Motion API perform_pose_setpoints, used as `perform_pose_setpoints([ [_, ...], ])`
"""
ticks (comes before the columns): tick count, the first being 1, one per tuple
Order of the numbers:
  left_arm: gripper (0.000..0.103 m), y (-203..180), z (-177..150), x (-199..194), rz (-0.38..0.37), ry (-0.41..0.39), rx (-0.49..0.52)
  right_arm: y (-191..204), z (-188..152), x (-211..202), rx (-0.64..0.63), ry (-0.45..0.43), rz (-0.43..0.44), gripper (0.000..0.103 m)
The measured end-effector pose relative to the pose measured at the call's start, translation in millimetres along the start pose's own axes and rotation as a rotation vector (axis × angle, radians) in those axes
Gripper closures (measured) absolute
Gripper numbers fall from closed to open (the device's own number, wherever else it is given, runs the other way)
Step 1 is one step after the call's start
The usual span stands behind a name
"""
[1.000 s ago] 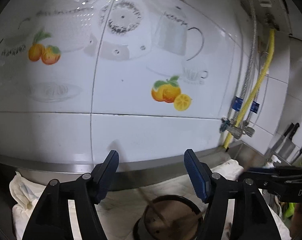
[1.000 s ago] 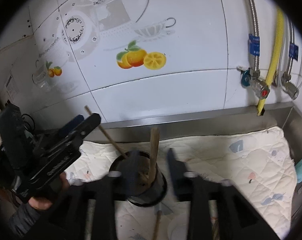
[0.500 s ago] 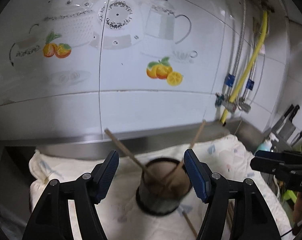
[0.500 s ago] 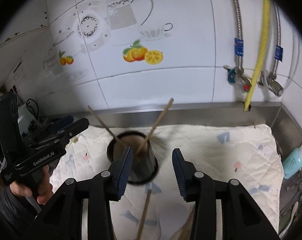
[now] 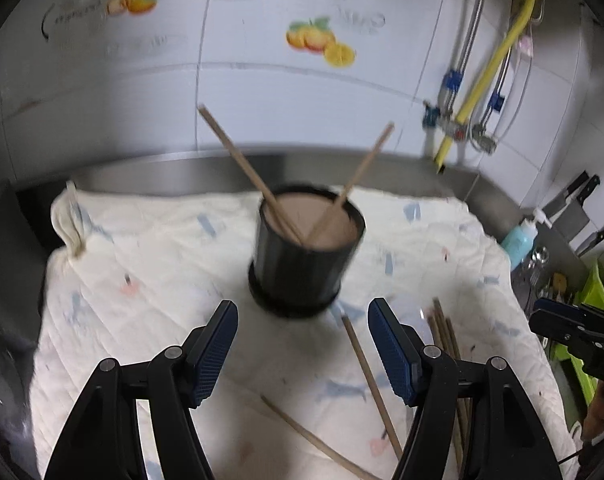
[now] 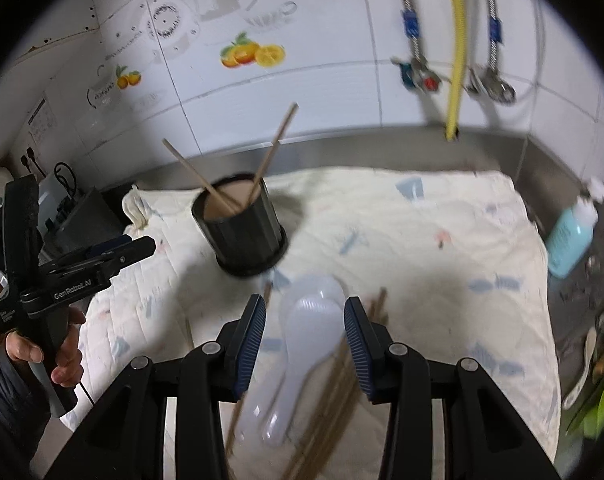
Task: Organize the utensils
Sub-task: 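Grasp another wooden chopstick with the left tool while the right tool approaches the rice paddle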
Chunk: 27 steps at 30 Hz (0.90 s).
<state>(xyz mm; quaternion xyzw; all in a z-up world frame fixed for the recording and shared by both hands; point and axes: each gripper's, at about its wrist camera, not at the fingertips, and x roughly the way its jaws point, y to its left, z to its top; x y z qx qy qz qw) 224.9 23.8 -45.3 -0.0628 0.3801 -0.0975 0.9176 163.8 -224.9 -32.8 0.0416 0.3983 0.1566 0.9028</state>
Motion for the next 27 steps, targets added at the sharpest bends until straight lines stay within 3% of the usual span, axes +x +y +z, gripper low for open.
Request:
perform_pose_setpoints([
  [4, 0.035, -14, -17, 25, -0.014, 0.074, -0.003, -9, -17, -2, 0.027, 0.018, -0.006, 0.058],
  [8, 0.056, -27, -30, 56, -0.038, 0.153, -0.002, -18, -26, -3, 0.054, 0.03, -0.014, 0.058],
  [14, 0.067, -42, -31, 100, -0.061, 0.229, -0.016, -31, -37, 1, 0.088, 0.051, -0.029, 0.058],
  [27, 0.077, -60, -28, 173, -0.032, 0.342, -0.019, -50, -52, 14, 0.153, 0.096, -0.033, 0.058],
])
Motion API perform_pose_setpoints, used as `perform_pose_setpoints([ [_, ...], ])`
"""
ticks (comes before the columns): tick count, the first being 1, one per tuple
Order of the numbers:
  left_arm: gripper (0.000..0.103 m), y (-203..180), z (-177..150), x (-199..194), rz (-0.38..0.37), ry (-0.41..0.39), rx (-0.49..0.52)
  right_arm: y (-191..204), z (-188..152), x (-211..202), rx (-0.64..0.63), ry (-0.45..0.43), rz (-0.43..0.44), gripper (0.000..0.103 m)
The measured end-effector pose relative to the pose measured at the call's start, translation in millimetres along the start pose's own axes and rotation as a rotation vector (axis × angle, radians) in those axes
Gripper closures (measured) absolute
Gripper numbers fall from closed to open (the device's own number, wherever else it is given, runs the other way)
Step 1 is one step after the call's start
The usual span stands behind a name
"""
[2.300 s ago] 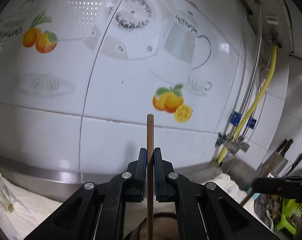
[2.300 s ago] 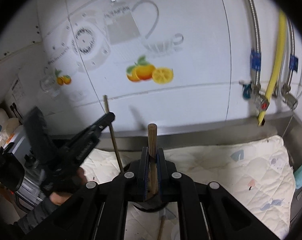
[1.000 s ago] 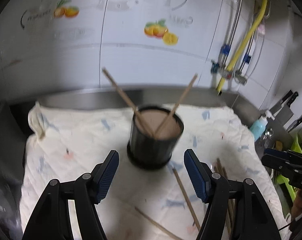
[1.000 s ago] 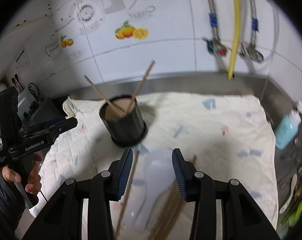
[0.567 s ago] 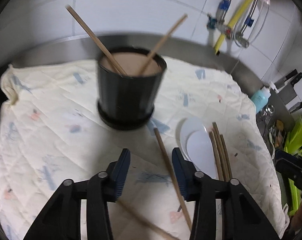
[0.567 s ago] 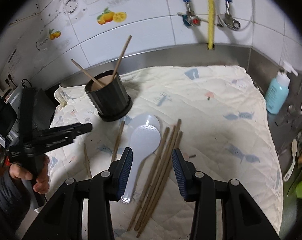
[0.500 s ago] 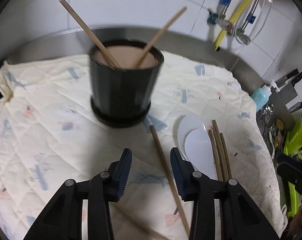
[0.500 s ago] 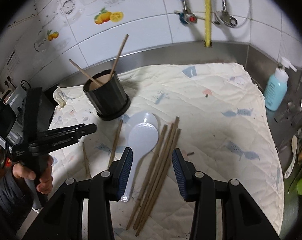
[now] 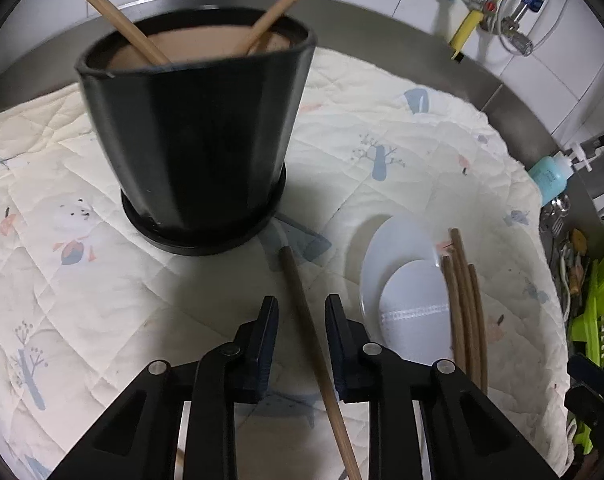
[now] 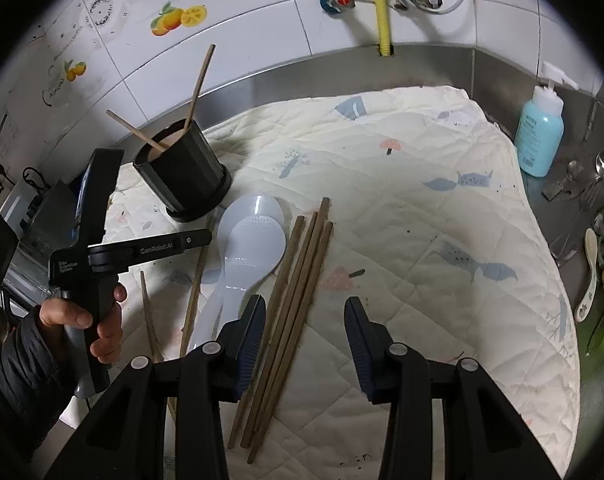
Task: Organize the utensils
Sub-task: 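Grasp another wooden chopstick with the left tool while the right tool approaches the rice paddle, then grasp the white rice paddle handle with the right tool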
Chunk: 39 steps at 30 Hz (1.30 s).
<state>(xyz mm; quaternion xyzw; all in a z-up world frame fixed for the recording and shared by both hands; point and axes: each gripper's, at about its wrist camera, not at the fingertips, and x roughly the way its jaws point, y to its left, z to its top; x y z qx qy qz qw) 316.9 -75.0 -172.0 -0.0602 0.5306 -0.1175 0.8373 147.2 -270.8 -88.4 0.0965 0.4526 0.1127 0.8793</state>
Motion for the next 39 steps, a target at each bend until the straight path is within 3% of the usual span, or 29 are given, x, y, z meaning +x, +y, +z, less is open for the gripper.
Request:
perform_pose_setpoints([
  [6, 0.08, -3, 3, 8, 0.036, 0.009, 0.008, -1, 0, 4, 0.008, 0.009, 0.006, 0.058],
  [10, 0.093, -9, 5, 12, 0.07, -0.002, 0.035, 1, 1, 6, 0.012, 0.012, 0.015, 0.058],
  [14, 0.093, -10, 4, 11, 0.072, -0.01, 0.033, 5, 1, 8, 0.009, 0.016, 0.033, 0.058],
  [21, 0.097, -1, 1, -5, 0.022, -0.037, 0.002, 21, 1, 19, -0.021, 0.04, 0.072, 0.058],
  [29, 0.097, 5, 1, -48, -0.018, -0.119, 0.0, 41, 10, 48, -0.021, 0.104, 0.137, 0.068],
  [39, 0.097, 23, 4, -86, -0.073, -0.173, -0.018, 54, 11, 71, -0.031, 0.169, 0.101, 0.075],
])
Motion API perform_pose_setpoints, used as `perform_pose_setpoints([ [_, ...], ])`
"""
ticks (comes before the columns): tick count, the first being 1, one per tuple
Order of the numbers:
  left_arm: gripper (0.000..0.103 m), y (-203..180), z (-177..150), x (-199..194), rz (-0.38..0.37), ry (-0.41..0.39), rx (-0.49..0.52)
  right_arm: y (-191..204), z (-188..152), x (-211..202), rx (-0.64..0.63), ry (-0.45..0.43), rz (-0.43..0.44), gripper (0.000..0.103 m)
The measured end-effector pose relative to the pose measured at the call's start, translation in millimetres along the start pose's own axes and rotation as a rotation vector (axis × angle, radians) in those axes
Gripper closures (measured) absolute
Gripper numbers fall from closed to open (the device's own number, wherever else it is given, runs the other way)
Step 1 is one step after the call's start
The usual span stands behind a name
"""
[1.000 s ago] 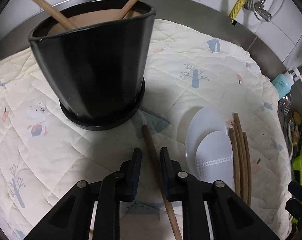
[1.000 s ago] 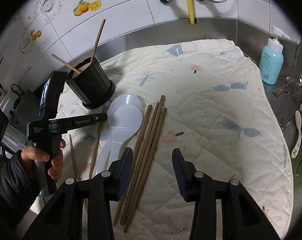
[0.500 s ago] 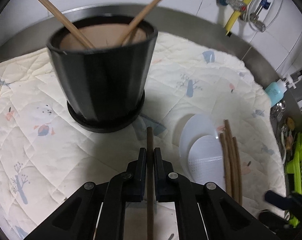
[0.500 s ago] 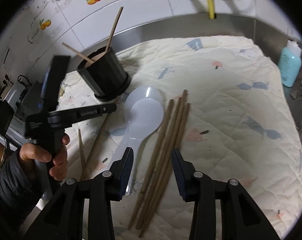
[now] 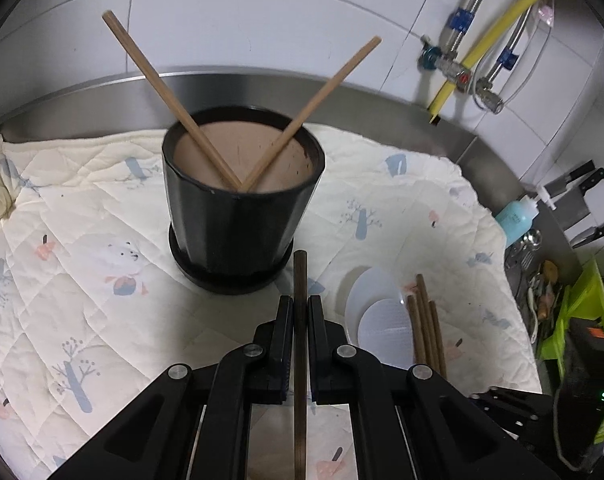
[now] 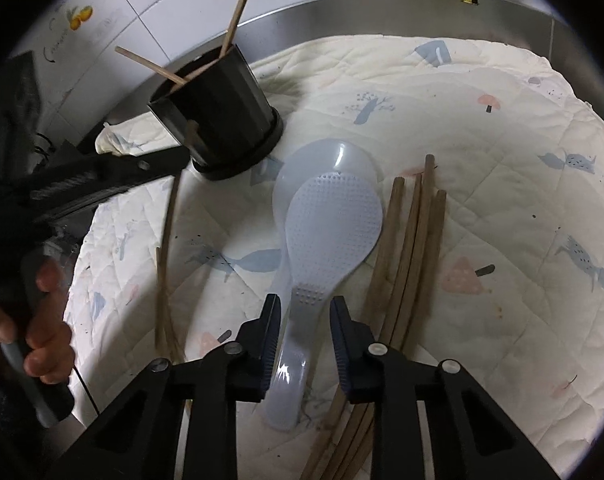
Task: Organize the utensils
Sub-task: 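Grasp the white rice paddle handle with the right tool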
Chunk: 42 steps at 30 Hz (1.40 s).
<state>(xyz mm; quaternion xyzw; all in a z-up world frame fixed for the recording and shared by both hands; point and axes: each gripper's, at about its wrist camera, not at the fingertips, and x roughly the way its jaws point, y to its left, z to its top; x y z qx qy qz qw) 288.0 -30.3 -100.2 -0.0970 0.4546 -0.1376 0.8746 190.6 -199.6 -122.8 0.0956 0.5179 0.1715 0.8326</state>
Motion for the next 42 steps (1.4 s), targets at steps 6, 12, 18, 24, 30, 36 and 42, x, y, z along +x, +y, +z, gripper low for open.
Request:
perform_pose_setpoints([
  [6, 0.097, 4, 3, -14, -0.016, -0.019, 0.008, 3, 2, 13, 0.0, 0.021, -0.02, 0.075],
  [12, 0.097, 8, 5, -21, -0.024, -0.029, 0.006, -6, 3, 15, 0.02, 0.026, -0.047, 0.075],
  [18, 0.097, 8, 8, -24, -0.025, -0.036, 0.008, -3, 9, 20, 0.016, 0.039, -0.06, 0.075],
  [24, 0.097, 8, 11, -29, -0.028, -0.047, 0.005, 6, 13, 29, -0.028, 0.073, -0.137, 0.075],
  [30, 0.097, 11, 13, -32, -0.03, -0.054, -0.003, 17, 13, 35, -0.079, 0.105, -0.204, 0.074],
  [36, 0.097, 13, 15, -35, -0.034, -0.063, -0.003, 16, 10, 37, -0.072, 0.096, -0.208, 0.078],
  [42, 0.097, 15, 18, -45, -0.038, -0.085, -0.004, 7, 1, 29, -0.023, 0.031, -0.12, 0.079],
])
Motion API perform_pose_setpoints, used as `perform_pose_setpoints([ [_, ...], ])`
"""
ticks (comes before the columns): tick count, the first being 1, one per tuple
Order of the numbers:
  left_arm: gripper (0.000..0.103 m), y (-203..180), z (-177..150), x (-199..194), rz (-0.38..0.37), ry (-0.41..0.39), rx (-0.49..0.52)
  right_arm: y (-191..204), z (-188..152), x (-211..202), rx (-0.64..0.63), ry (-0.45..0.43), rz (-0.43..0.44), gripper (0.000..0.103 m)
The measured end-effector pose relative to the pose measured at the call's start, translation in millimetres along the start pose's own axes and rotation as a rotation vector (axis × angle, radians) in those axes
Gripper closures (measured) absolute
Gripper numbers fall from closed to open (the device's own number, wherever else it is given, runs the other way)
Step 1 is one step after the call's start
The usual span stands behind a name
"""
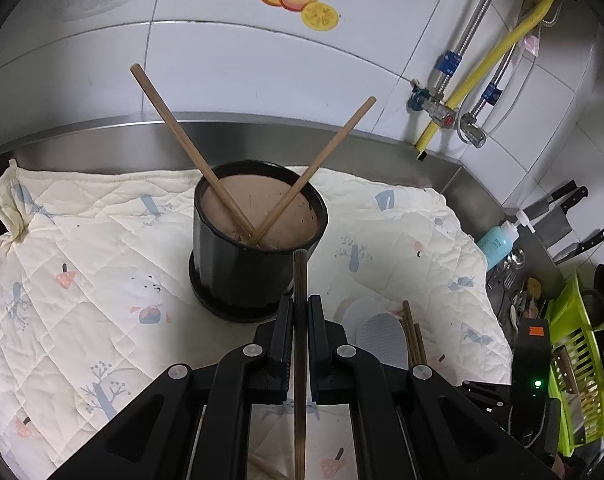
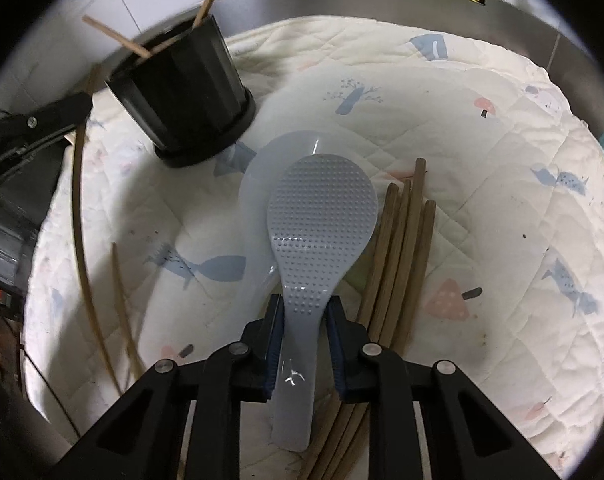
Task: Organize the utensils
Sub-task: 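Grasp the white rice paddle handle with the right tool, then lift the chopstick and the white paddle upright over the black pot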
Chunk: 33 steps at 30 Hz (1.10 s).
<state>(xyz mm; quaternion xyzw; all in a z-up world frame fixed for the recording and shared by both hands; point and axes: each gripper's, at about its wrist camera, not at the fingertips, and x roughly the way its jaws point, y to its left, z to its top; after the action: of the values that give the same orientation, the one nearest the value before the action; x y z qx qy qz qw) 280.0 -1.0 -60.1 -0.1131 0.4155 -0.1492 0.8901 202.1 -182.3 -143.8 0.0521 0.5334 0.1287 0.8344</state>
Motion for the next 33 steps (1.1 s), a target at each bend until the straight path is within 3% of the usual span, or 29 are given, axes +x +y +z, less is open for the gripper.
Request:
perform_pose_setpoints([
  [13, 0.097, -1, 20, -37, -0.029, -0.086, -0.004, 1, -3, -39, 0.048, -0.178, 0.166, 0.079],
  [24, 0.097, -5, 41, -63, -0.036, -0.149, 0.003, 8, 6, -67, 0.028, -0.27, 0.236, 0.08],
  [33, 0.097, -12, 89, -119, -0.054, -0.295, 0.019, 16, 30, -91, 0.013, -0.361, 0.299, 0.08],
])
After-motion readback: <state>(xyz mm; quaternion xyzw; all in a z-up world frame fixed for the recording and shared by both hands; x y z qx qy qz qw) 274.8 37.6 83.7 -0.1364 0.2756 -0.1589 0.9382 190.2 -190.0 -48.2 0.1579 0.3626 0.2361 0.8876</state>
